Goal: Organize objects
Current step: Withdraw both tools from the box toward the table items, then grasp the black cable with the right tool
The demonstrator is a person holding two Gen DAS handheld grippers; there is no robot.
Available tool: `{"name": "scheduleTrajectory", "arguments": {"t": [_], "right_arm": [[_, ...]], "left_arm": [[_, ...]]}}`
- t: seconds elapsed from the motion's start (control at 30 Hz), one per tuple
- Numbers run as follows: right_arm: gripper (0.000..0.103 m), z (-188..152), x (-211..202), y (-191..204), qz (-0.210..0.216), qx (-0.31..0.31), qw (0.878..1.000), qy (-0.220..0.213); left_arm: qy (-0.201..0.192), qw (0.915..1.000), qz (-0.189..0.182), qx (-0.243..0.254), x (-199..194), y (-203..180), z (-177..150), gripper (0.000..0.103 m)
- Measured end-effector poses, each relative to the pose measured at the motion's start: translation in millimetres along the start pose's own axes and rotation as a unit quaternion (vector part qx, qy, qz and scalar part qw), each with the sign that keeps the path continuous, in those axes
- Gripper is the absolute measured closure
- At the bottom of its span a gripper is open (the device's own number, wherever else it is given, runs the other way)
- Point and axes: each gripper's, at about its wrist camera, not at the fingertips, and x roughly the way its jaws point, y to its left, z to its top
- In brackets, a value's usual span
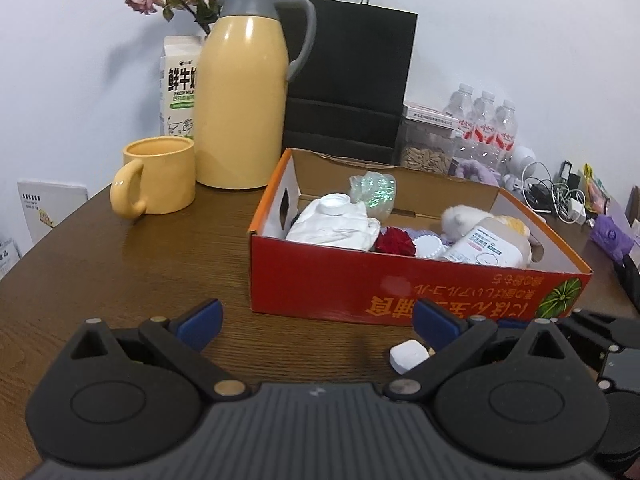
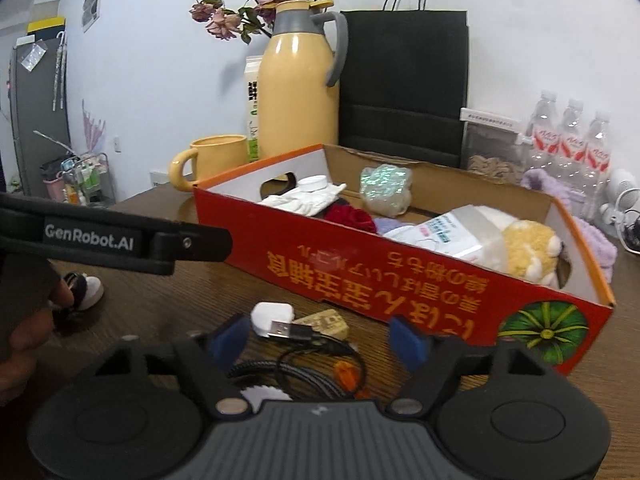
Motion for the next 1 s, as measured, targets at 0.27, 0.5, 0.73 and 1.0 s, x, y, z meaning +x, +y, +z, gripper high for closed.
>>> {"name": "scheduleTrajectory", "arguments": {"t": [0.27,0.5,0.73,1.0], "right_arm": [[0.050,1.2,7.6,3.9,0.017,-0.005,1.000,0.013],[0.063,1.1,9.1,2.6,0.019,-0.002,1.000,0.016],[0.076,-0.4,2.4,5.0,0.024,-0.011,1.000,0.002],[0.077,-0.9,-6.5,3.4,0.017,-0.006,1.000,-0.021]], "left_arm": [[0.007,1.0000,-0.002,-0.002,2.4,1.0,-2.2,0.000],[0.007,0.9999,0.001,-0.009,3.3,2.5,-3.0,0.000],[0.010,0.9997,0.008,-0.018,5.4,5.5,-2.7,0.000],[0.017,0.9994,0.016,-0.027,8.7,10.7,-2.2,0.000]]}}
